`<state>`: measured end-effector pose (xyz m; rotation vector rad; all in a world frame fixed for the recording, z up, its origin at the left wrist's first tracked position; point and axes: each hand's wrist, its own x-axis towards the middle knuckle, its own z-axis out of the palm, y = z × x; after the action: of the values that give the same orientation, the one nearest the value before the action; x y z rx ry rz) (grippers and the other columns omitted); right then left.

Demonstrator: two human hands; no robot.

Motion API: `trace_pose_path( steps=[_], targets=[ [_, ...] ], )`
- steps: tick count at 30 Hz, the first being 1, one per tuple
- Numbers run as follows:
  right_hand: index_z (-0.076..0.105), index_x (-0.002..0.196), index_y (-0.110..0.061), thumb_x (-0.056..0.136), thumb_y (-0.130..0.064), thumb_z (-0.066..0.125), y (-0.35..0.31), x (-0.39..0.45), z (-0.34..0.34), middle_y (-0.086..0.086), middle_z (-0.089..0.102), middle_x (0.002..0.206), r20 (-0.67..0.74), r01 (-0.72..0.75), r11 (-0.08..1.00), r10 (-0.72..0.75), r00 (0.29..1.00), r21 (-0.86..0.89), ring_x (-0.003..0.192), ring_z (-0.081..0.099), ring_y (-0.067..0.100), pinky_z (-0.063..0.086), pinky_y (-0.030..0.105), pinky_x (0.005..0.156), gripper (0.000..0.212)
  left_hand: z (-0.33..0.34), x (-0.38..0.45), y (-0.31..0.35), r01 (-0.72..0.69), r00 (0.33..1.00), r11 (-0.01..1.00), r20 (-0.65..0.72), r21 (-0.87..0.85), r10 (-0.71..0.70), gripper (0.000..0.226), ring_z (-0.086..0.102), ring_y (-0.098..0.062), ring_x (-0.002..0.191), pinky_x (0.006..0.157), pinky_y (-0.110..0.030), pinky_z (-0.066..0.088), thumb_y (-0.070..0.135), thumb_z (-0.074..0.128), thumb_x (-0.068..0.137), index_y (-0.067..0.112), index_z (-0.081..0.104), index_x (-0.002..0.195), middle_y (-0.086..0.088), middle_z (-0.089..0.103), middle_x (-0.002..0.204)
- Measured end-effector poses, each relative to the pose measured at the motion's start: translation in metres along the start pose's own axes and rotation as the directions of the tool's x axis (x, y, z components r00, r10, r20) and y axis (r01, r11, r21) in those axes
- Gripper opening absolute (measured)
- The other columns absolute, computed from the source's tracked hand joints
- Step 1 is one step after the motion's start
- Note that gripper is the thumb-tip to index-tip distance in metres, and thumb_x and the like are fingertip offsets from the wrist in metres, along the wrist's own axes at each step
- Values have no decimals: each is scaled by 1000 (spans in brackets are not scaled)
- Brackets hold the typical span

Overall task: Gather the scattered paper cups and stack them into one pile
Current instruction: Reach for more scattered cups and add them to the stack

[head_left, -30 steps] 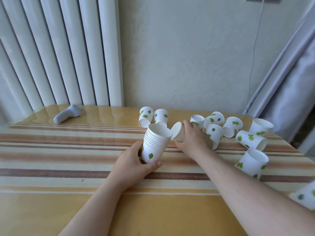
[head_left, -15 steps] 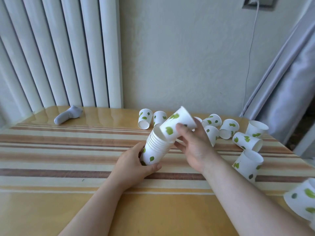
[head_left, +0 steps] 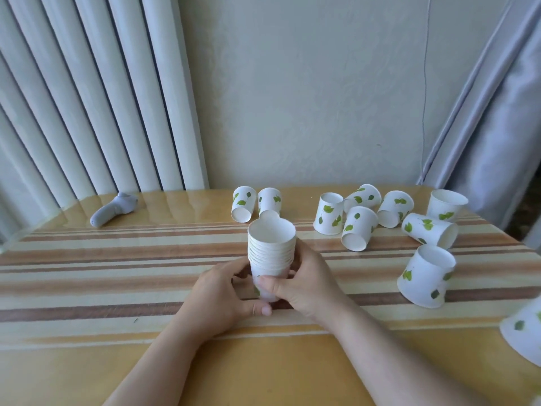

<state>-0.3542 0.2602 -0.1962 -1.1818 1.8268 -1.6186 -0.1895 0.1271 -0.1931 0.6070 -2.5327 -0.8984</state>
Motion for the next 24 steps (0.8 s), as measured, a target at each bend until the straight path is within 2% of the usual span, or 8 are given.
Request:
trace_pose_path(
  steps=[3,6,8,11,14,17,20,24],
  targets=[
    [65,115,-55,68,-45,92,4,8,-32,-22,81,113,-114,20,999,-24,993,-37,106,77,3,62,30,87,55,1,-4,-1,76,994,996,-78,45,-72,74,61,4,103,86,-14,44,84,82,58,60,62,125,25,72,108],
    [63,115,-58,64,-49,92,11,5,-53,-30,78,111,-142,-28,997,19,990,-65,100,76,-3,61,17,76,59,8,1,3,186,969,981,-178,63,-172,25,64,-2,89,76,-20,48,60,82,82,49,72,102,23,72,94],
    [63,114,-57,64,-50,90,13,4,-54,-34,77,108,-138,-62,995,51,989,-75,95,76,-6,56,9,69,58,12,7,7,228,967,958,-157,175,-201,12,65,-5,80,74,-28,54,52,78,88,42,72,91,31,69,94],
    [63,110,-55,64,-55,86,13,5,-52,-36,76,103,-132,-99,990,86,988,-99,92,74,-9,54,12,68,51,8,24,12,257,962,916,5,309,-272,22,63,-3,73,70,-29,54,57,73,84,37,68,89,23,71,83],
    [63,106,-54,63,-59,83,15,4,-53,-39,73,101,-125,-130,980,112,986,-148,91,70,-12,54,21,71,48,-13,53,14,318,889,913,255,256,-381,35,61,-4,66,67,-25,51,66,77,70,35,74,85,15,69,73],
    [63,106,-52,65,-57,85,18,4,-50,-40,72,102,-117,-123,981,106,987,-149,92,68,-11,54,22,72,46,-31,99,8,452,884,891,106,55,-455,34,57,-13,64,66,-29,48,59,83,74,26,76,79,8,65,73],
    [63,105,-52,66,-56,85,21,5,-49,-36,73,102,-114,-98,984,81,990,-146,91,69,-7,54,23,72,45,-30,157,-3,530,792,832,-254,-166,-555,28,54,-21,67,61,-29,42,43,72,95,22,70,115,-3,63,86],
    [64,104,-52,66,-57,85,24,6,-50,-36,72,103,-99,-69,987,55,994,-143,92,68,-7,49,14,68,44,-15,209,-13,604,696,734,-242,-312,-676,84,56,-33,100,81,-44,50,50,68,98,26,27,166,-5,54,118]
  ],
)
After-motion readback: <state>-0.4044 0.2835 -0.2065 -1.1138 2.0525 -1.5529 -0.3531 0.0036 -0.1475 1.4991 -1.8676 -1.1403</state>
